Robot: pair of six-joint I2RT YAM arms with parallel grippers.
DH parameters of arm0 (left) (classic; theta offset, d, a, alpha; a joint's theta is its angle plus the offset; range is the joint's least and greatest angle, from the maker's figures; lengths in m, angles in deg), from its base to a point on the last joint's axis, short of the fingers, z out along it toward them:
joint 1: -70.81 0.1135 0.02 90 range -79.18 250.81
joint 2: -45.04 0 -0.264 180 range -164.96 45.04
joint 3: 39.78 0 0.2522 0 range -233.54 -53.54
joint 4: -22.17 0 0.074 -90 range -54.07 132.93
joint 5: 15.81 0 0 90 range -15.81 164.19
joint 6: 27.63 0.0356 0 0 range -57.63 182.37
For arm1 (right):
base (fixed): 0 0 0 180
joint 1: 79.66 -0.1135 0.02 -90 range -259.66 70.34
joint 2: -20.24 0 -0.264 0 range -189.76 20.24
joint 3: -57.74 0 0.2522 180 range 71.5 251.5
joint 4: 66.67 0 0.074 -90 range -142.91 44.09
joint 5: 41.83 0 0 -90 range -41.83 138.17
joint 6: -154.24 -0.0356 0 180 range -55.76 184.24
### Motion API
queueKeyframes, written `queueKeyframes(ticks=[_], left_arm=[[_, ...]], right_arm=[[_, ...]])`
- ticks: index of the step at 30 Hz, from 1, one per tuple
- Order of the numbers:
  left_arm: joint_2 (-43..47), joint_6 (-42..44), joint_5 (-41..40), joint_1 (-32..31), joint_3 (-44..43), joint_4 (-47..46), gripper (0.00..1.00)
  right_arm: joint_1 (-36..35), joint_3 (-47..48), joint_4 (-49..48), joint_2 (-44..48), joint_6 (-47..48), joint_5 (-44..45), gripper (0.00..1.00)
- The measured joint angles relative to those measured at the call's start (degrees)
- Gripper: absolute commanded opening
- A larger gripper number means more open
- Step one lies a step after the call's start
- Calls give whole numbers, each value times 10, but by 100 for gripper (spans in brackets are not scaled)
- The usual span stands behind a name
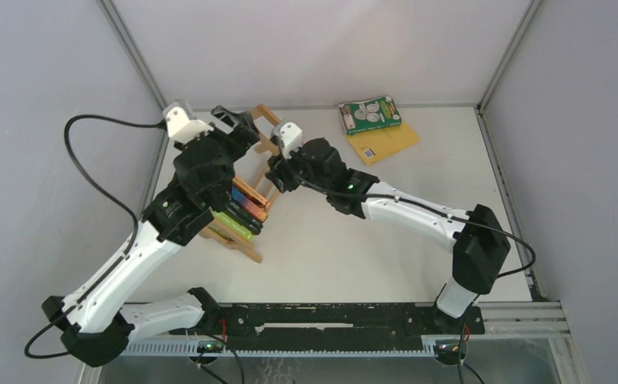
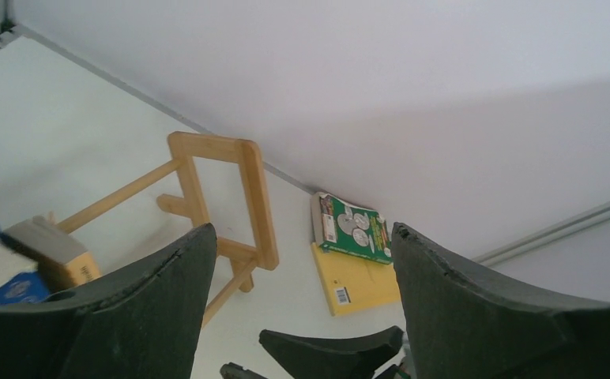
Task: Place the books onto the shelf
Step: Move the shelf to the center of the board.
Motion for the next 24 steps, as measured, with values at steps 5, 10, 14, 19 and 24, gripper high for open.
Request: queueKeyframes(ticks=[5,10,14,19,24], left_arm=[[-85,19,36,0,-69,-7,87],[-201,40,94,0,-155,-11,89],[-327,49,165,7,-254,5,89],[-495,44,249,23,-387,31,89],[-629,1,313,42,-470,50,88]], right_arm=[[45,-31,-9,45,-22,16,51],[125,-50,-12,73,-56,30,51],[199,-54,-8,74,-83,32,51],[293,-53,-6,56,-121,24,51],[368,-39,-2,-11,-154,5,52]])
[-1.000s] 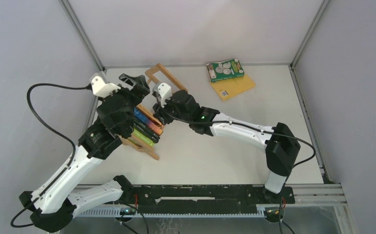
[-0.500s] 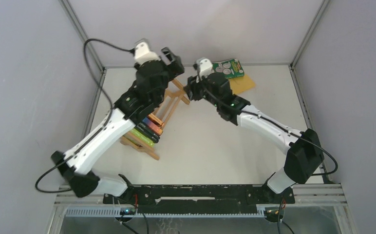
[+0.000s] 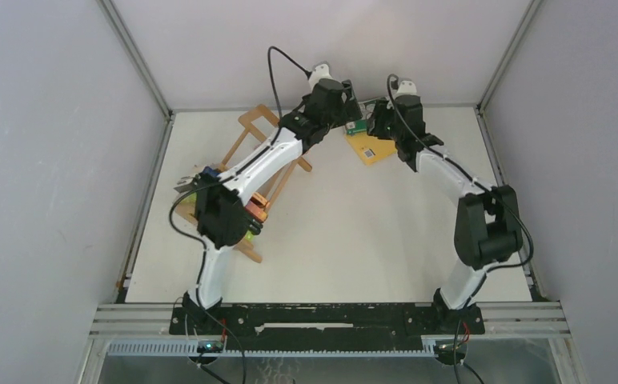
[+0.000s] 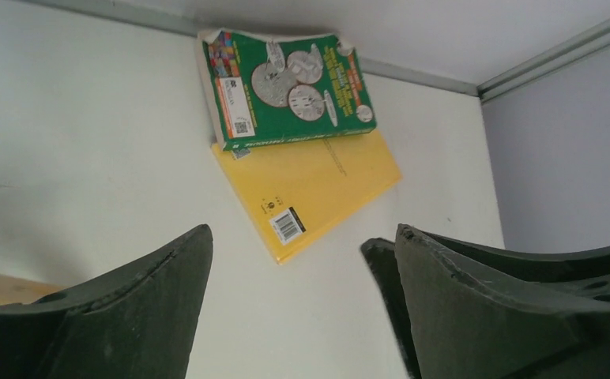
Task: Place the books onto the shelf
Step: Move the shelf to the center of the board.
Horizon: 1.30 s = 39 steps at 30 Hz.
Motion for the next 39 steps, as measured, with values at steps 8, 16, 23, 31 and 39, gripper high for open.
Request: queueKeyframes(ticks=[8,16,23,31,39], left_arm=[[-115,-95,51,35,-41,-19,89],[-182,-178,75,53,-66,-111,89],[-245,-231,80,58,-93,-175,89],[-276,-281,75,67,-93,-217,90],[-277,-309,48,78,-93,-267,90]], right_arm=[[53,67,23,-123,-35,-18,52],[76,152,33,-193,-62,-24,52],[110,223,33,-264,-97,-19,52],[138,236,9,-318,-154,-5,52],[151,275,-22,-352,-200,12,52]])
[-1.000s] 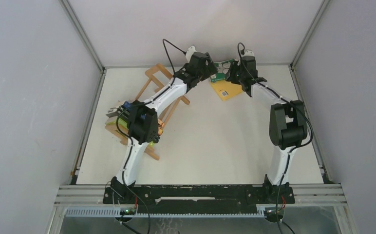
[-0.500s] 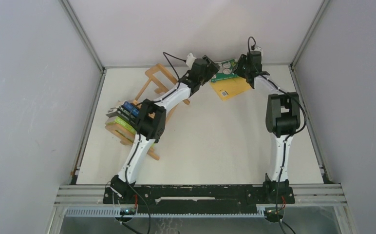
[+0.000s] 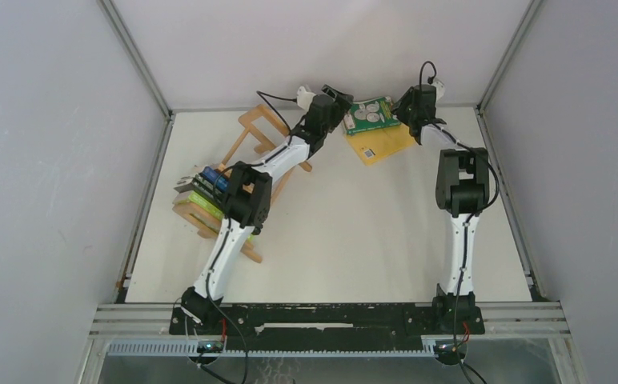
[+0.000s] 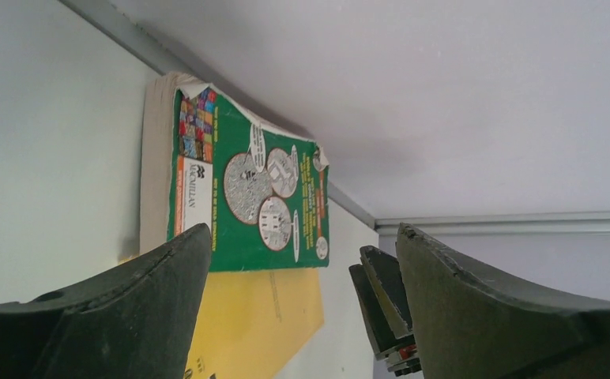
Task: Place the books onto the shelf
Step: Move the shelf to the center of the board.
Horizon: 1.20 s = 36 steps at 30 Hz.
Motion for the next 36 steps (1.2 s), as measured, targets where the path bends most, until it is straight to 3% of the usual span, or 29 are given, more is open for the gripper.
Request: queueKeyframes(ticks=[4,15,36], left_arm=[[-2,-14,-6,4,0,-14,95],[-57,-60,-17,8,-9,-6,96],[-70,-99,-24,5,-61,6,96]], right_arm=[[3,31,-8,-19,-18,4,52],[14,109,12,-78,-53,9,51],[32,252,100,-167,-79,-1,52]])
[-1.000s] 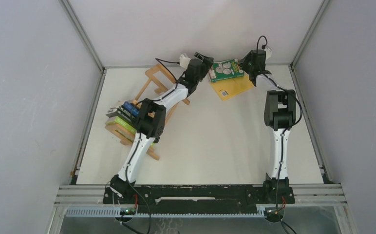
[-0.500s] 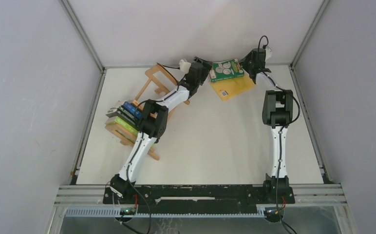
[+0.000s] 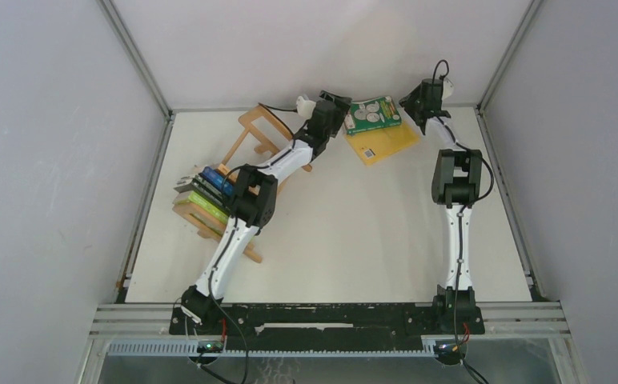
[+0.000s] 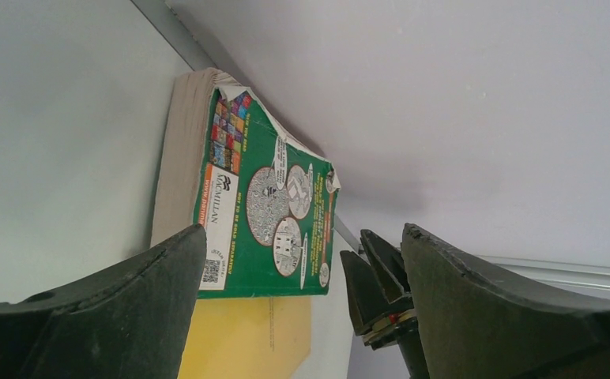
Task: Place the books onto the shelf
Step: Move the shelf to the center of the board.
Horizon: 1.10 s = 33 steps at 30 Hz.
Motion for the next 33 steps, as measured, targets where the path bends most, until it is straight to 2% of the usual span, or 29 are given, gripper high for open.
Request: queueKeyframes(ticks=[11,26,33], left_arm=[[-4,-7,3,-2,-16,14,96],[-2,17,9,-2,-12,58,96],[36,47,11,20,71,73,96]], right_arm=[[0,45,35,-27,-21,-53,52],[2,46,60,-31,-25,-99,53],[2,25,57,-27,-25,-110,53]])
